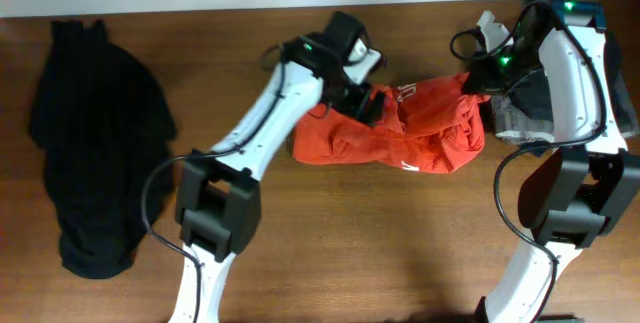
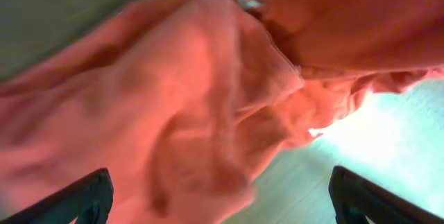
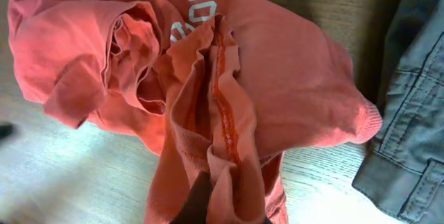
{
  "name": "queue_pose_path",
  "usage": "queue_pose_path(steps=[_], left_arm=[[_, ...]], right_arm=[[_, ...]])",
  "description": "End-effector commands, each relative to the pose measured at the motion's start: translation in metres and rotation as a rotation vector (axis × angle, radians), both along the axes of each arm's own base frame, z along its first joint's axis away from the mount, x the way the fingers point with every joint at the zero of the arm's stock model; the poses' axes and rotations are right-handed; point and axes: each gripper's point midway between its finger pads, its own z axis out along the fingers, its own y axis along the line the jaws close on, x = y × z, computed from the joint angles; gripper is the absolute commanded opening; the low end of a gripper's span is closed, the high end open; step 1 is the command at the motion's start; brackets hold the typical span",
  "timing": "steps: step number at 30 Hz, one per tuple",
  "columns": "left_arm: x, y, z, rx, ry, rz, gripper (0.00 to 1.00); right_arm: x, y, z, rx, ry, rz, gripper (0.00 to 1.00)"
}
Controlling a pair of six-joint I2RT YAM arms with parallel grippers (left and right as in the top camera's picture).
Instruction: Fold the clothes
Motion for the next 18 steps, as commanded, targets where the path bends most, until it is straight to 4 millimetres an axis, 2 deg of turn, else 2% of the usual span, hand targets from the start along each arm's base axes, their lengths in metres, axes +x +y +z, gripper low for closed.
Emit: queue_pose_path(steps=[1, 4, 6, 10, 12, 13, 15, 18], left_arm=[[0.014, 0.031, 0.006, 0.020, -0.017, -0.020, 0.99], [0.008, 0.035, -0.007, 0.046, 0.006, -0.060, 0.99], [0.003, 0.030, -0.017, 0.055, 0.022, -0.079, 0.97], [-0.004, 0.013, -0.035, 0.065, 0.042, -0.115, 0.84], [-0.007, 0.010, -0.036, 0.067, 0.043, -0.122, 0.81], [-0.004, 0.013, -0.035, 0.074, 0.038, -0.112, 0.81], [0.012, 0.030, -0.026, 0.101, 0.009, -0.024, 0.82], [0.039, 0.062, 0.005, 0.070, -0.032, 0.108, 0.83]], right_arm=[[0.004, 0.003, 0.012, -0.003, -0.039, 0.017, 0.04], [0.004, 0.003, 0.012, -0.003, -0.041, 0.020, 0.04], [0.004, 0.003, 0.013, -0.003, -0.043, 0.020, 0.04], [0.004, 0.003, 0.013, -0.003, -0.043, 0.019, 0.04], [0.005, 0.004, 0.013, 0.005, -0.045, 0.020, 0.04], [0.005, 0.007, 0.014, 0.021, -0.050, 0.022, 0.04], [0.007, 0.014, 0.018, 0.064, -0.063, 0.030, 0.04], [0.009, 0.023, 0.021, 0.107, -0.075, 0.043, 0.04]])
